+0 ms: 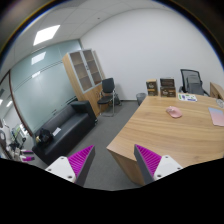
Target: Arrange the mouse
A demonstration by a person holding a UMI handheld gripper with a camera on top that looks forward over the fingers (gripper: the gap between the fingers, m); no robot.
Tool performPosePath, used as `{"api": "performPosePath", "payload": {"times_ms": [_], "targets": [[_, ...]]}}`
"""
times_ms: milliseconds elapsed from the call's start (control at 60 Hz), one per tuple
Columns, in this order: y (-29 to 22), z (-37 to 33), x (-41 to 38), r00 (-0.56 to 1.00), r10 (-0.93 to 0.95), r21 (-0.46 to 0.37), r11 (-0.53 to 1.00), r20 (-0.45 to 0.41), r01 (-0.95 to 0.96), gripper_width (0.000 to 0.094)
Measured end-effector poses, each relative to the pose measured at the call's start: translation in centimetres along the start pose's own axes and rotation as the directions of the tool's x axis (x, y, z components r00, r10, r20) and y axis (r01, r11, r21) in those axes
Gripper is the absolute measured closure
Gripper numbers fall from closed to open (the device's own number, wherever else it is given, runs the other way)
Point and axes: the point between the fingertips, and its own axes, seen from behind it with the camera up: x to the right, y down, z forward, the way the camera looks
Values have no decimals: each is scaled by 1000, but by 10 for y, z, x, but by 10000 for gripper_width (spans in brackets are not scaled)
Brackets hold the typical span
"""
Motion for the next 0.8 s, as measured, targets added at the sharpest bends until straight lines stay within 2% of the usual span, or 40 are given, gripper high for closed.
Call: {"api": "performPosePath", "payload": {"times_ms": [83,133,300,417,517,617,650,800], "targets": [[4,5,2,1000,21,-24,1000,-13,-21,113],[2,-3,17,998,34,-23,999,-49,-35,113],[-9,30,22,990,70,-34,997,-126,-75,112],[-19,30,66,970,36,-35,998,-240,-45,112],[-29,37,96,952,37,-31,998,-305,-49,112],[-24,107,131,926,44,-14,998,-374,-53,114],[-5,127,112,911,59,5,998,-408,-62,111],[-28,140,186,878,56,40,998,-475,-43,111]]}}
